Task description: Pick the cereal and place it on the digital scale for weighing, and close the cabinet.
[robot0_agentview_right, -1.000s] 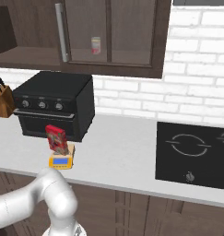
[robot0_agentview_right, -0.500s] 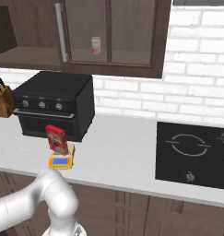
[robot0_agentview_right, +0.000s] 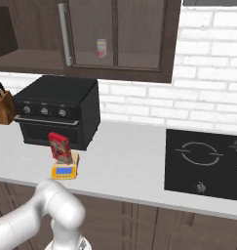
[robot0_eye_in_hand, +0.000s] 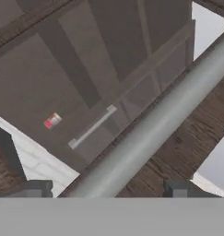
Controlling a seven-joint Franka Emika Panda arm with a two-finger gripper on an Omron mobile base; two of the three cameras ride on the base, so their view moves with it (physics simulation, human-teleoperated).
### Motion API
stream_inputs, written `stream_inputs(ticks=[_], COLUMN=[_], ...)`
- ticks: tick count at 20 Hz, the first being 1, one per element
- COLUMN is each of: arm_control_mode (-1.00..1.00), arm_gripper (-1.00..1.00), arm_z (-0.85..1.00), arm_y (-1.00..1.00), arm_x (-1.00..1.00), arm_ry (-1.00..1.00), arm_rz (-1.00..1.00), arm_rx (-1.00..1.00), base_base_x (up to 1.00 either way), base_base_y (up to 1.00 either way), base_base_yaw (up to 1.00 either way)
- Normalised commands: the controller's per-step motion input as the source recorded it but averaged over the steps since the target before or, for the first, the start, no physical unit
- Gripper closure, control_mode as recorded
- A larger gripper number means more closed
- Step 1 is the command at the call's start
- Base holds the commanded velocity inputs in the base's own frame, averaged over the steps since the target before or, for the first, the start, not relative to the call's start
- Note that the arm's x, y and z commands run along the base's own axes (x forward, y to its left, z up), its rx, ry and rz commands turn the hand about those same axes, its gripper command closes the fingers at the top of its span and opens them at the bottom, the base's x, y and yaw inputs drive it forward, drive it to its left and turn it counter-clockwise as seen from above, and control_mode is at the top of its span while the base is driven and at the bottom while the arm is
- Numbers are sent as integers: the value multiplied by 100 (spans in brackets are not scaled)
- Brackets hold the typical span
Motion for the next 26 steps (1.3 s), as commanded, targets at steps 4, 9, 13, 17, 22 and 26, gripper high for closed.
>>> stream_inputs(ticks=[4, 9, 13, 17, 22, 26], arm_control_mode=[-100, -100, -100, -100, -100, -100], arm_gripper=[-100, -100, -100, -100, -100, -100], arm_z=[3, 0, 0, 0, -16, -18], arm_y=[-100, -100, -100, -97, -86, -61], arm_x=[7, 33, 64, 90, 98, 67], arm_ry=[3, 8, 8, 7, 4, -8], arm_rz=[-1, -1, -1, 0, 0, 4], arm_rx=[16, 12, 8, 6, 2, 18], base_base_x=[0, 0, 0, 0, 0, 0], base_base_y=[0, 0, 0, 0, 0, 0], base_base_yaw=[0, 0, 0, 0, 0, 0])
